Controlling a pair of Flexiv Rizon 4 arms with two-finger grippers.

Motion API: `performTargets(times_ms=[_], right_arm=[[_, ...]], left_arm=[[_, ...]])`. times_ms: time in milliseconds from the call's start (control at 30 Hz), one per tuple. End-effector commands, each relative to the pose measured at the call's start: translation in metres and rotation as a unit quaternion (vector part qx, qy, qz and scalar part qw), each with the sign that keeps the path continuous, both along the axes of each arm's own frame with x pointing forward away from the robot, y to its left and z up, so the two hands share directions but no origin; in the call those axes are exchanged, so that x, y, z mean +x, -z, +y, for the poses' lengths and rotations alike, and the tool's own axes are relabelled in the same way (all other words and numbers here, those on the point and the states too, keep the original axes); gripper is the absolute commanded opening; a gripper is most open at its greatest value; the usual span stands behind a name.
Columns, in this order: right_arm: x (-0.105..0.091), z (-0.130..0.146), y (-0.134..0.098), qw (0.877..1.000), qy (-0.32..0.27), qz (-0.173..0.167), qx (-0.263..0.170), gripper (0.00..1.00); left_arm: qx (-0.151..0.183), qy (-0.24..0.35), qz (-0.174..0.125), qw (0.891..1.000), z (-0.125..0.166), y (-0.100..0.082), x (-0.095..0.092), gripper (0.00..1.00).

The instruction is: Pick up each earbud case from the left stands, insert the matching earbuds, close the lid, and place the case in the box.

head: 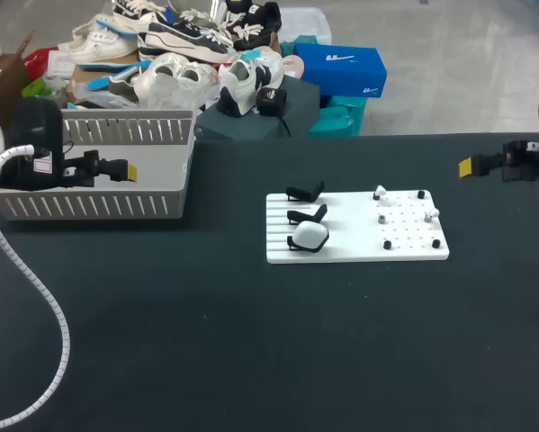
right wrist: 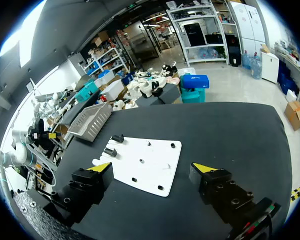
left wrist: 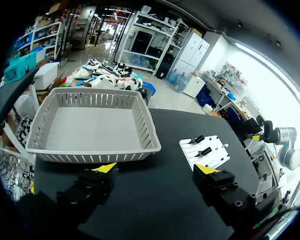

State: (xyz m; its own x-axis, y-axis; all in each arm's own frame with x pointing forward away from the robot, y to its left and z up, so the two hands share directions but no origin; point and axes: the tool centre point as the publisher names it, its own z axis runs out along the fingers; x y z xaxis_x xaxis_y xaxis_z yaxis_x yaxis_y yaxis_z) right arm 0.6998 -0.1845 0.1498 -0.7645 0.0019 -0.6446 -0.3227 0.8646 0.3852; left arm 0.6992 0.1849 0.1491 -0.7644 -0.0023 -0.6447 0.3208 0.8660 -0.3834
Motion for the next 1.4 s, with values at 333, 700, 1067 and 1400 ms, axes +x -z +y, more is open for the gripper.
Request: performTargets(times_ms=[333, 700, 1067, 1400], right_arm=[[0.001, -0.001, 0.000, 1.000, -0.001, 0.001, 0.000, 1.00], [0.001, -0.001, 0.000, 1.000, -0.001, 0.001, 0.000, 1.00], [0.001, -0.001, 0.000, 1.000, -0.001, 0.001, 0.000, 1.00], [0.001, -0.001, 0.000, 1.000, -0.001, 0.001, 0.000, 1.00]], left_arm=[[0.001, 0.000, 0.002, 1.000, 0.000, -0.001, 0.001, 1.00], [0.001, 0.000, 0.002, 1.000, 0.000, -0.001, 0.001, 1.00], [-0.003, 0.028, -0.018, 0.999, -0.002, -0.004, -0.002, 1.00], [0.016, 0.191, -0.122, 0.974, -0.018, -0.014, -0.012, 1.00]])
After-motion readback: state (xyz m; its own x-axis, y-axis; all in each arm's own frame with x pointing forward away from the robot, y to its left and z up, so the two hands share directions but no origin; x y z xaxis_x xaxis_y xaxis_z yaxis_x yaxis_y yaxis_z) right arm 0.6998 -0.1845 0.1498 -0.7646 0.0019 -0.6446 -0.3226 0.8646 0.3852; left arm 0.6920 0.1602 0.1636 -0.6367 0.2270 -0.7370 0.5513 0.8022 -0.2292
